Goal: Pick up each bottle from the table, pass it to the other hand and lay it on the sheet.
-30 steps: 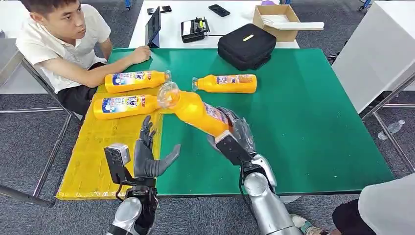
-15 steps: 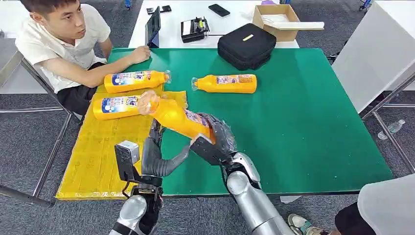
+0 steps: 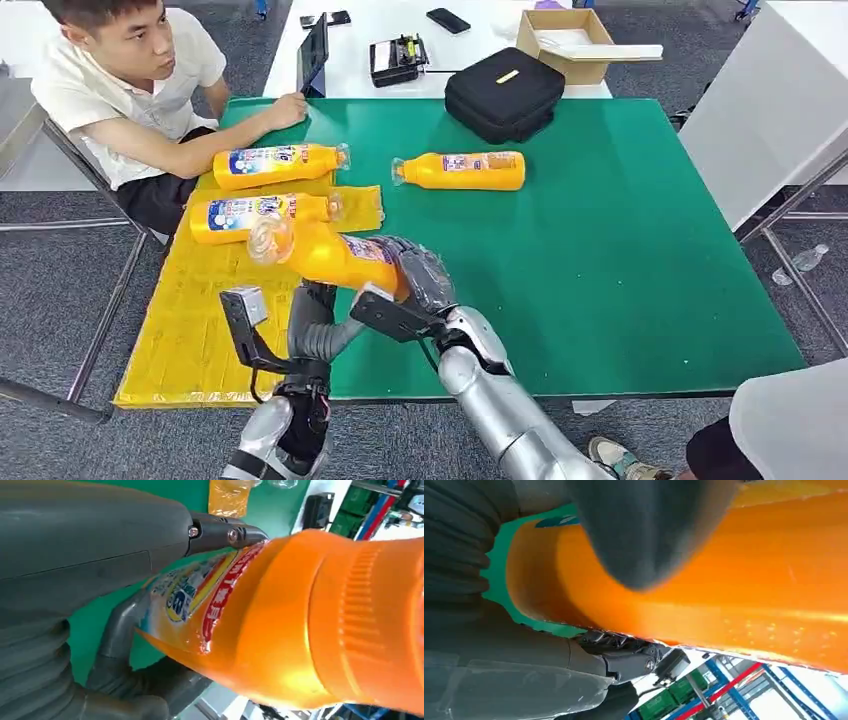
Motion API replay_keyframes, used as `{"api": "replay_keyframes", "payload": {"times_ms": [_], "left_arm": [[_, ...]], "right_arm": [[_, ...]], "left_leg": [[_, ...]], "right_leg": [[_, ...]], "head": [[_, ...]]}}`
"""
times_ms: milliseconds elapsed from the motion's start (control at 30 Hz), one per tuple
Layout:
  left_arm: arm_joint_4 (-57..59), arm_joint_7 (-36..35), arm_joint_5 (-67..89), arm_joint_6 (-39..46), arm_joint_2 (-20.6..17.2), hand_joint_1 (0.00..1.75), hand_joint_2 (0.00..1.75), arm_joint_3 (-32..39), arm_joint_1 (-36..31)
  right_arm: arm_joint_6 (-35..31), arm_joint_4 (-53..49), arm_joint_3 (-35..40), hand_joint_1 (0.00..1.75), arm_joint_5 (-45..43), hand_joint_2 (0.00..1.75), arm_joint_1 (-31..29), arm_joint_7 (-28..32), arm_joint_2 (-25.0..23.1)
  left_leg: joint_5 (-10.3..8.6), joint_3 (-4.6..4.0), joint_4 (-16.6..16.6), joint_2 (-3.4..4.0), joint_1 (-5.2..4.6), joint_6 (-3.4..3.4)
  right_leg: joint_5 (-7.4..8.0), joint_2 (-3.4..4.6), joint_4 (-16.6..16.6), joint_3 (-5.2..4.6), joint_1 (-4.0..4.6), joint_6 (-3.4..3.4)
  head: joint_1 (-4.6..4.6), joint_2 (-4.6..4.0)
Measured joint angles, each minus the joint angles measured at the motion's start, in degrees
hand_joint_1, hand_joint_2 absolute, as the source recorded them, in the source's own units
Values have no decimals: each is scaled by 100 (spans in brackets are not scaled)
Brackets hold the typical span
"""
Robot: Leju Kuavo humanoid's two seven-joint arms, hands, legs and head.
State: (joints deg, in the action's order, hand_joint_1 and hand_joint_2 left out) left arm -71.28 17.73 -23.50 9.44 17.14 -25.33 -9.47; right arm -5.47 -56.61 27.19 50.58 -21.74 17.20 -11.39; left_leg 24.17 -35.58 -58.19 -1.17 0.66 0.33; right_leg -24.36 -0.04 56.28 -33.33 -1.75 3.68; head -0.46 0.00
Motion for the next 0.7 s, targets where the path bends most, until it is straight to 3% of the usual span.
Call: {"api": "replay_keyframes", "payload": {"times_ms": [667, 700], "left_arm": [[-435, 647, -487, 258, 35, 0, 175, 144, -168], [-442, 656, -492, 273, 35, 42, 175, 144, -168]], "right_arm": [[-96, 94, 288, 175, -120, 175, 111, 203, -142], [-96, 94, 293, 175, -122, 175, 111, 203, -142]], "left_leg": [[0, -1, 0, -1, 0, 0], [0, -2, 0, -1, 0, 0]], "right_leg": [[0, 0, -1, -1, 0, 0], [0, 0, -1, -1, 0, 0]], "head": [[2, 0], [2, 0]]}}
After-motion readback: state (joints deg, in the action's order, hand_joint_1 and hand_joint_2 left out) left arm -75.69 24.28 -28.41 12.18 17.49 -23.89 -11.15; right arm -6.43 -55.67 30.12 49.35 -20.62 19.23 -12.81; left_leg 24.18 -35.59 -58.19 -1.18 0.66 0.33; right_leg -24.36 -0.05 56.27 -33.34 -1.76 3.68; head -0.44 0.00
